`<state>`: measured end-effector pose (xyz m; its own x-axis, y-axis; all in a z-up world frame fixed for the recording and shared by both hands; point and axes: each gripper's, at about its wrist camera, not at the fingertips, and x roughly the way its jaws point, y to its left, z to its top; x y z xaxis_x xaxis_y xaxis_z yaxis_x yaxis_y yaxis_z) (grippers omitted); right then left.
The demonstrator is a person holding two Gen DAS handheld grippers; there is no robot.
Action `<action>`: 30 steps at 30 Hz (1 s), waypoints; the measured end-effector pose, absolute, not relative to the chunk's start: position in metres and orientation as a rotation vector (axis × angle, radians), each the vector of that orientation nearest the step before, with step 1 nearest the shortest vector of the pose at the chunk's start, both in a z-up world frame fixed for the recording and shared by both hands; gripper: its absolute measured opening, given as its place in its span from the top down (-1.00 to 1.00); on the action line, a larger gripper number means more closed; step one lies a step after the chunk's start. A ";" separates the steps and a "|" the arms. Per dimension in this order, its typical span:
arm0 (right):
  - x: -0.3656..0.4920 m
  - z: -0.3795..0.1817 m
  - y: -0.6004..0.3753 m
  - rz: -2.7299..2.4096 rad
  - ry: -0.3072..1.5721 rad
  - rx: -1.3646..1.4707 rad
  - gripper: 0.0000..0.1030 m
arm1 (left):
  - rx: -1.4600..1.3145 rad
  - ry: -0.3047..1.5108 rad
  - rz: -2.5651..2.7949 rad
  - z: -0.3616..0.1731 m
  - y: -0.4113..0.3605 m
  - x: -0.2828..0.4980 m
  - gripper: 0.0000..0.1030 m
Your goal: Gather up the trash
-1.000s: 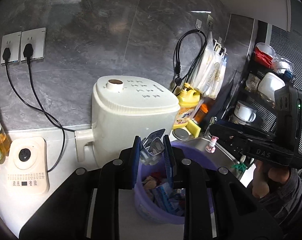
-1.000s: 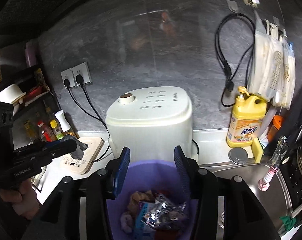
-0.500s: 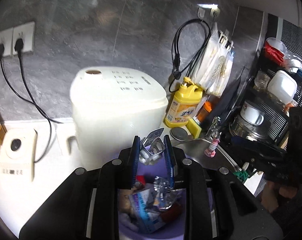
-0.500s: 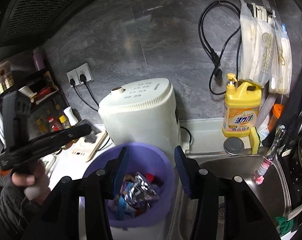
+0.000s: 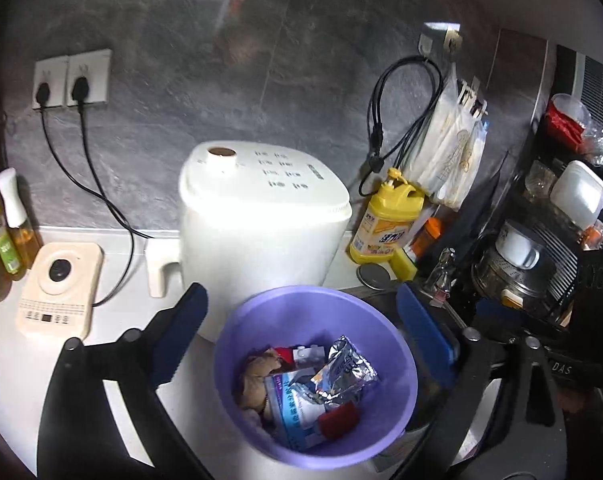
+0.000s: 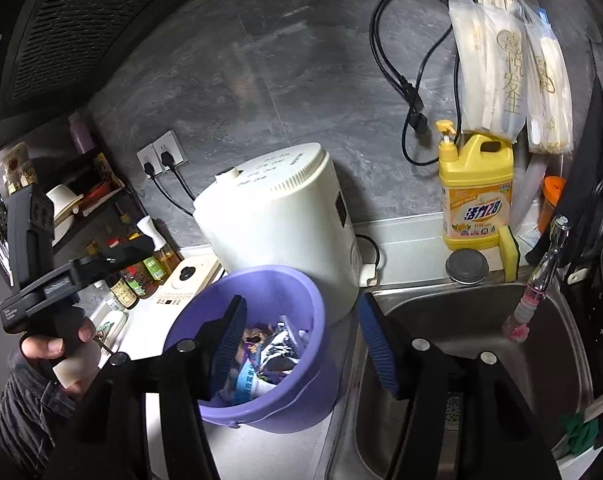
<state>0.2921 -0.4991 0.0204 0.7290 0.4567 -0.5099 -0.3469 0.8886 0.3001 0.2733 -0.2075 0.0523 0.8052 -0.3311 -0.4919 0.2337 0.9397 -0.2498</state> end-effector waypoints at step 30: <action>0.149 0.063 -0.350 0.259 0.532 0.160 -0.86 | -0.114 0.528 -0.244 0.082 -0.045 0.132 -0.89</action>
<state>0.1490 -0.3501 0.0628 0.8301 0.2844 -0.4796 -0.2017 0.9551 0.2172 0.1323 -0.0448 0.0824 0.8354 -0.2596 -0.4845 0.2012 0.9647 -0.1699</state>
